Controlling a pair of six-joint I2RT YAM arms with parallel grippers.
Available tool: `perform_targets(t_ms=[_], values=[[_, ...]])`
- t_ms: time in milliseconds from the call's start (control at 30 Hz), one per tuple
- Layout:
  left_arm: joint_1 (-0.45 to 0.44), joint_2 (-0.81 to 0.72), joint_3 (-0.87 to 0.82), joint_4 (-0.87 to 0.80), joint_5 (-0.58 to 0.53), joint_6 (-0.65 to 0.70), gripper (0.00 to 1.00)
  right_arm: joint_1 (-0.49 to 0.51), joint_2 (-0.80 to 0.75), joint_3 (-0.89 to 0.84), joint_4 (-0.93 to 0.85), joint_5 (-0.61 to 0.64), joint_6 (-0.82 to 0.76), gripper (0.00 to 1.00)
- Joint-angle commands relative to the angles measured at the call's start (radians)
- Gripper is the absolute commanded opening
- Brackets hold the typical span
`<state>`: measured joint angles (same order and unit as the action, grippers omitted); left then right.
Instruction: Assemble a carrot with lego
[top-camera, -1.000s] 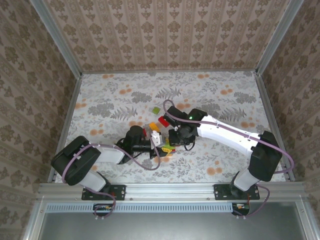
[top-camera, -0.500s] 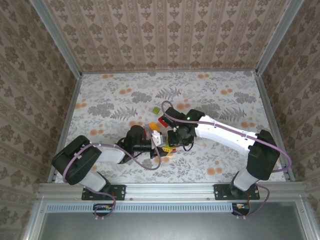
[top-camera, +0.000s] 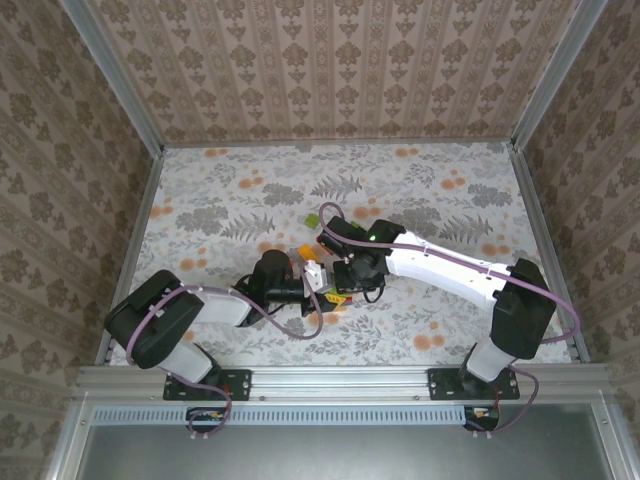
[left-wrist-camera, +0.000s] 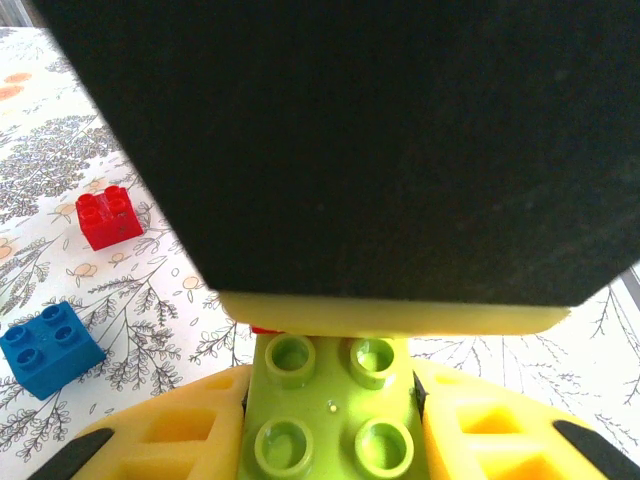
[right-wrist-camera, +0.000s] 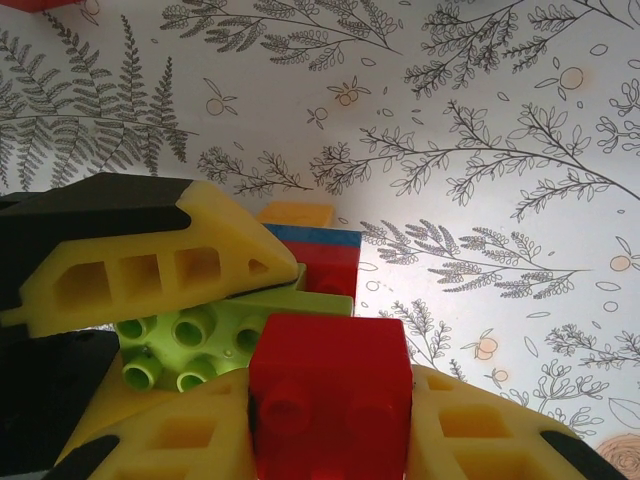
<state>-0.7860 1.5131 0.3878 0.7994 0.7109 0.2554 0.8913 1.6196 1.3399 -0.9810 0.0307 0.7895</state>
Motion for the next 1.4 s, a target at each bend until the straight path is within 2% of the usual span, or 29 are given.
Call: perform_targets(t_ms=[0,633,1100,1233,1367], values=[[-0.009,0.035,-0.003,-0.089,-0.039,0.050,0.29,0.003,0.028,0.001,-0.056,0.046,0.011,0.28],[-0.011,0.039,-0.001,-0.088,-0.046,0.051,0.27,-0.015,-0.004,-0.048,-0.068,0.054,0.020,0.28],[-0.012,0.039,-0.001,-0.090,-0.051,0.053,0.27,-0.020,0.022,-0.076,-0.021,0.009,0.002,0.29],[-0.013,0.041,0.002,-0.093,-0.051,0.053,0.27,-0.021,0.012,-0.054,-0.031,0.012,-0.007,0.32],[-0.012,0.042,0.003,-0.095,-0.051,0.053,0.28,-0.021,-0.006,-0.018,-0.048,0.018,-0.028,0.44]])
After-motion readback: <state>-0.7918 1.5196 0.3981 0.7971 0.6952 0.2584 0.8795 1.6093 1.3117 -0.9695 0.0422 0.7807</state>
